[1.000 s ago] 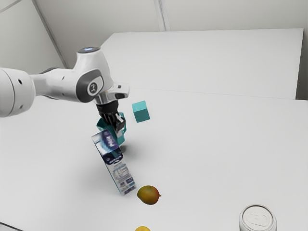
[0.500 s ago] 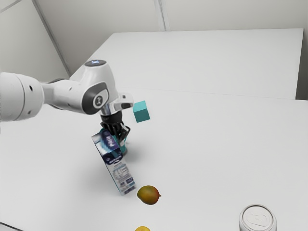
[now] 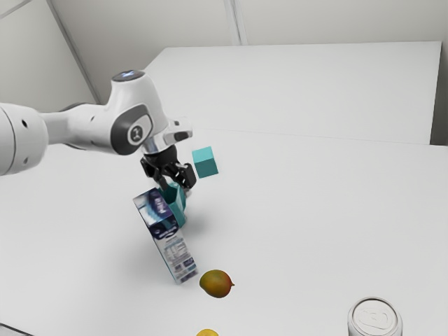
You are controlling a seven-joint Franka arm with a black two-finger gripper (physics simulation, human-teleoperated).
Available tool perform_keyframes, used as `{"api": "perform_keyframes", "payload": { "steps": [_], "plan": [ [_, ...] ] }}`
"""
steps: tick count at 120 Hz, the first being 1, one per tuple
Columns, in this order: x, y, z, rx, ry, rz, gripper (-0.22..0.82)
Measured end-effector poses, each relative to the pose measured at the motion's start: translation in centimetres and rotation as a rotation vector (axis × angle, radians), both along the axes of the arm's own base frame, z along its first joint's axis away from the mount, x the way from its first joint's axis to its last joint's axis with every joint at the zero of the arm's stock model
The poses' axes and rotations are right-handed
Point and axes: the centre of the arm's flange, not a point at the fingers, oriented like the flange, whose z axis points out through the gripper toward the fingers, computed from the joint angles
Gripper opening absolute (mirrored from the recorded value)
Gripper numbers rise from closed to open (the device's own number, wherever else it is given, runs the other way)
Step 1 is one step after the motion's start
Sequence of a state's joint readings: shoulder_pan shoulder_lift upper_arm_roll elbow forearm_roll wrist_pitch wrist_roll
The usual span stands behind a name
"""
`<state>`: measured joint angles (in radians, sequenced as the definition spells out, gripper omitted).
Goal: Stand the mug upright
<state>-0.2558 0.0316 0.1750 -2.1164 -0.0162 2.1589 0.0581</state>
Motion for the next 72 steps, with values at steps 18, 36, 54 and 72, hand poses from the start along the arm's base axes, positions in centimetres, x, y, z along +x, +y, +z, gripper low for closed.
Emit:
{"api": "perform_keyframes", "payload": {
  "steps": [18, 36, 54, 72],
  "plan": [
    [2.4, -0.5, 6.5, 0.0, -0.086, -0.01, 0.55],
    [4.8, -0.1, 14.3, 0.004, -0.153, -0.034, 0.58],
    [4.7, 0.7, 18.8, -0.001, -0.139, -0.058, 0.59],
    [4.1, 0.9, 19.3, -0.011, -0.093, -0.082, 0.6]
  ]
}}
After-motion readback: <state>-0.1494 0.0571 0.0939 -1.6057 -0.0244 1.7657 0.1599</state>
